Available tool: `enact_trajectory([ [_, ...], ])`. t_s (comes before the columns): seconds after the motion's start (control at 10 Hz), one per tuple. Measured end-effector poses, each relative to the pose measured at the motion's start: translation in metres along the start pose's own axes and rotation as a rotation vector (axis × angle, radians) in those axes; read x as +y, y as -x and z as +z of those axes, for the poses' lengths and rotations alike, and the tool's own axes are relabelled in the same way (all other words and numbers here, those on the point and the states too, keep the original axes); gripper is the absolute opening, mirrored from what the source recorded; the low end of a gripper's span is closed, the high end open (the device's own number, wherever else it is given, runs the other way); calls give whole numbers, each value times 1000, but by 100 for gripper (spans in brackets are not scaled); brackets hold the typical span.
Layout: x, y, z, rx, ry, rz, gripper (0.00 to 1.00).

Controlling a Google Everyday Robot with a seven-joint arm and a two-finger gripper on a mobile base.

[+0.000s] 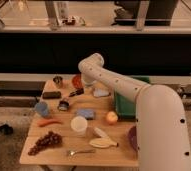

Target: Place brush in paper cup

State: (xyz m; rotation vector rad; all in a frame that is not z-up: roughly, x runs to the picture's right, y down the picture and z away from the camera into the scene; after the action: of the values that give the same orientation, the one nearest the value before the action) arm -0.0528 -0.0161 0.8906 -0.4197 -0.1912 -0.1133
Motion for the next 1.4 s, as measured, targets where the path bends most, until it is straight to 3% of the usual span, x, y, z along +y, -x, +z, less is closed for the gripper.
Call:
enact_trajectory([
  [0.3,-7,20,-25,26,-56,-40,0],
  [0.6,-14,44,-68,74,-140,-83,0],
  [1.2,5,73,-136,215,-271,-112,1],
  [1.4,10,80,-162,268,-314,-112,8],
])
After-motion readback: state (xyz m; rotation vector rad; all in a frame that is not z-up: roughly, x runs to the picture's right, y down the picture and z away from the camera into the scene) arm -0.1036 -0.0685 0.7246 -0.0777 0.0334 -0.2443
